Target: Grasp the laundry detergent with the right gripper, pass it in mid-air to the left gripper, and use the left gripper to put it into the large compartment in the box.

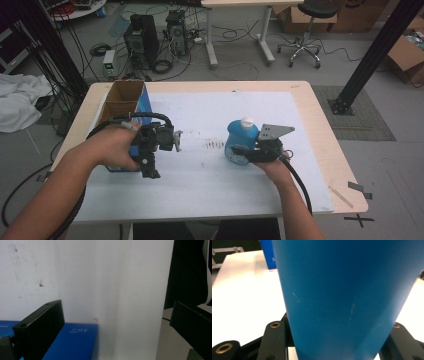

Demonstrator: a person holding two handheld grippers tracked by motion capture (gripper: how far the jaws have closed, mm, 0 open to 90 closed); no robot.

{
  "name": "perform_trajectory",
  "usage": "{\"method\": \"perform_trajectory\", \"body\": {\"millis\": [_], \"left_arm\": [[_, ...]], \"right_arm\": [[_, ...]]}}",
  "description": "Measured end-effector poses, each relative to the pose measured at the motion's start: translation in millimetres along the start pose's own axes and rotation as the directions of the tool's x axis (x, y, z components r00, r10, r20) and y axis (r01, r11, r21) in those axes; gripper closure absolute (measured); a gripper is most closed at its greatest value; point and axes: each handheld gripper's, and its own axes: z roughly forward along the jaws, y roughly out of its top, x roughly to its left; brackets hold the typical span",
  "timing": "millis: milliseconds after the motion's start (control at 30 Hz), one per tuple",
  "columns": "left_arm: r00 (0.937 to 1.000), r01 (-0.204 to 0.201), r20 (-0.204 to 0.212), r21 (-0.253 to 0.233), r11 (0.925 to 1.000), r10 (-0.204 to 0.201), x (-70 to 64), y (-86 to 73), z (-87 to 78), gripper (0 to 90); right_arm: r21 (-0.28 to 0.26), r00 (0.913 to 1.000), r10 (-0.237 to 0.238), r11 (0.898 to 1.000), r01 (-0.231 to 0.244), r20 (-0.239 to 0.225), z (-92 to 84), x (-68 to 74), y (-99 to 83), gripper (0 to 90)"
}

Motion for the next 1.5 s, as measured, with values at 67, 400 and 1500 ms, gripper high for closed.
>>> {"method": "perform_trajectory", "body": {"millis": [67,400,1500], "left_arm": [[1.0000,-0.005,0.000,0.003,1.0000,0.005,0.8,2.5,-1.5,0.1],[0.9999,-0.013,-0.005,-0.002,0.9999,0.013,2.5,13.6,-10.3,0.1],[0.9963,-0.082,0.022,-0.033,0.9961,0.083,-12.9,65.5,-20.3,0.1]], "right_arm": [[0.000,0.9998,-0.018,1.000,0.018,-0.009,-3.9,0.5,6.7,46.1],[0.005,0.9855,-0.105,0.994,0.107,-0.134,-13.2,16.5,32.1,46.1],[-0.007,0.9231,-0.151,0.987,0.158,-0.354,71.0,84.7,40.0,45.7]]}}
